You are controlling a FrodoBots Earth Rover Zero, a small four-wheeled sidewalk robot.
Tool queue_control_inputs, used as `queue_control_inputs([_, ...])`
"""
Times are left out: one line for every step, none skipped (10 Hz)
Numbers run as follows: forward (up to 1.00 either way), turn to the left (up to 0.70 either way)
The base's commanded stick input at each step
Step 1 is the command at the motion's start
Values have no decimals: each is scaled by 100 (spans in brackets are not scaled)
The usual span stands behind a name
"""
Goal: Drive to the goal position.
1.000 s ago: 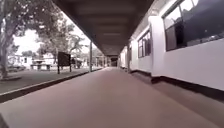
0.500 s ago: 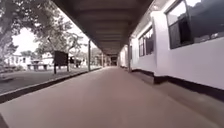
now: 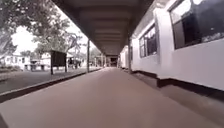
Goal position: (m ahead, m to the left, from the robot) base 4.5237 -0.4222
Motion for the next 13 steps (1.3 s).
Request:
queue_control_inputs([70, 0])
queue_control_inputs([70, 0])
queue_control_inputs([70, 0])
queue_control_inputs([70, 0])
queue_control_inputs([70, 0])
queue_control_inputs([70, 0])
queue_control_inputs([70, 0])
queue_control_inputs([70, 0])
queue_control_inputs([70, 0])
queue_control_inputs([70, 0])
queue_control_inputs([70, 0])
queue_control_inputs([70, 0])
queue_control_inputs([70, 0])
